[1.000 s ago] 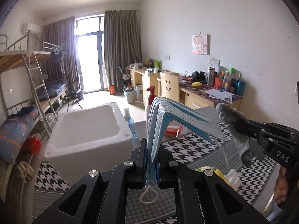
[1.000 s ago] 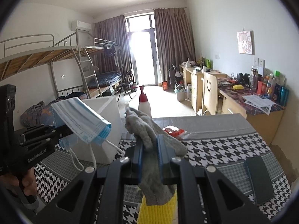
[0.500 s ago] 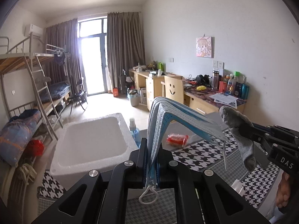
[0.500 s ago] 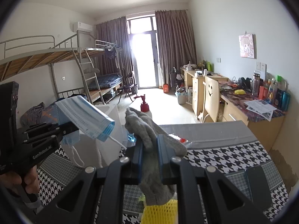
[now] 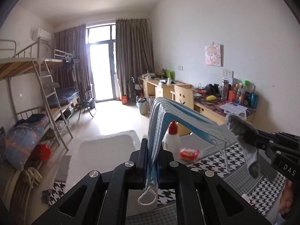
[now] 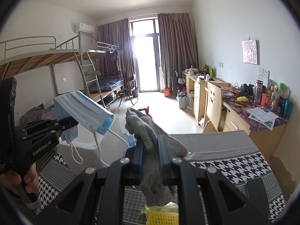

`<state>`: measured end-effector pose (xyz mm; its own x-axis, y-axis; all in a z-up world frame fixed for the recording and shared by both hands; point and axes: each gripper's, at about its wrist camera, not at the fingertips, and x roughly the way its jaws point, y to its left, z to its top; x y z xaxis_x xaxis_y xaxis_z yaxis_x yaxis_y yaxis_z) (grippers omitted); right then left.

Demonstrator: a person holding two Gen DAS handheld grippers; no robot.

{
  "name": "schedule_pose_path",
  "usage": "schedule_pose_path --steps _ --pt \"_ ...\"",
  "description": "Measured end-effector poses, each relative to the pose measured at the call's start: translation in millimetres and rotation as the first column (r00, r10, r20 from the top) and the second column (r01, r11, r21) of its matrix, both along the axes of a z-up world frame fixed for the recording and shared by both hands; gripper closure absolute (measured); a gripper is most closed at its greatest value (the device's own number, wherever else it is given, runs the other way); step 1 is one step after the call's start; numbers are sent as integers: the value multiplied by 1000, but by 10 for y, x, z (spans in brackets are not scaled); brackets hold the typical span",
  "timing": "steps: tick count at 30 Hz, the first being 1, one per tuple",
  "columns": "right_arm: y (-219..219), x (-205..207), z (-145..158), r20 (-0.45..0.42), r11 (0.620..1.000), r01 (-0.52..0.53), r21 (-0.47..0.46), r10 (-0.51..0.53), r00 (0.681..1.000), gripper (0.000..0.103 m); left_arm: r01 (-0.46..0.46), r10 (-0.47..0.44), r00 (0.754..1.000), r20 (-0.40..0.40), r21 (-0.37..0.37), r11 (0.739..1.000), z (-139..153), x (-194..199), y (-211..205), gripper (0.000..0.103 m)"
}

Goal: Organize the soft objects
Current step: 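Lower the mask into the foam box and open the left tool while the right holds the sock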

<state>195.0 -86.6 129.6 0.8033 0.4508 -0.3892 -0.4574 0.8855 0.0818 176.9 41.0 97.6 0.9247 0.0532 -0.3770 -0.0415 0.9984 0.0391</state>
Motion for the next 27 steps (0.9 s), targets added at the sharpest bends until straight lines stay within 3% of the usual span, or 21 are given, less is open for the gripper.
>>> schedule_pose_path --steps 15,27 --pt "250 99 58 9 998 -56 -18 57 998 86 -109 109 994 13 -13 994 76 111 299 95" --pt "552 186 176 11 990 -142 -7 142 990 86 -248 247 968 -41 -22 969 5 250 579 95"
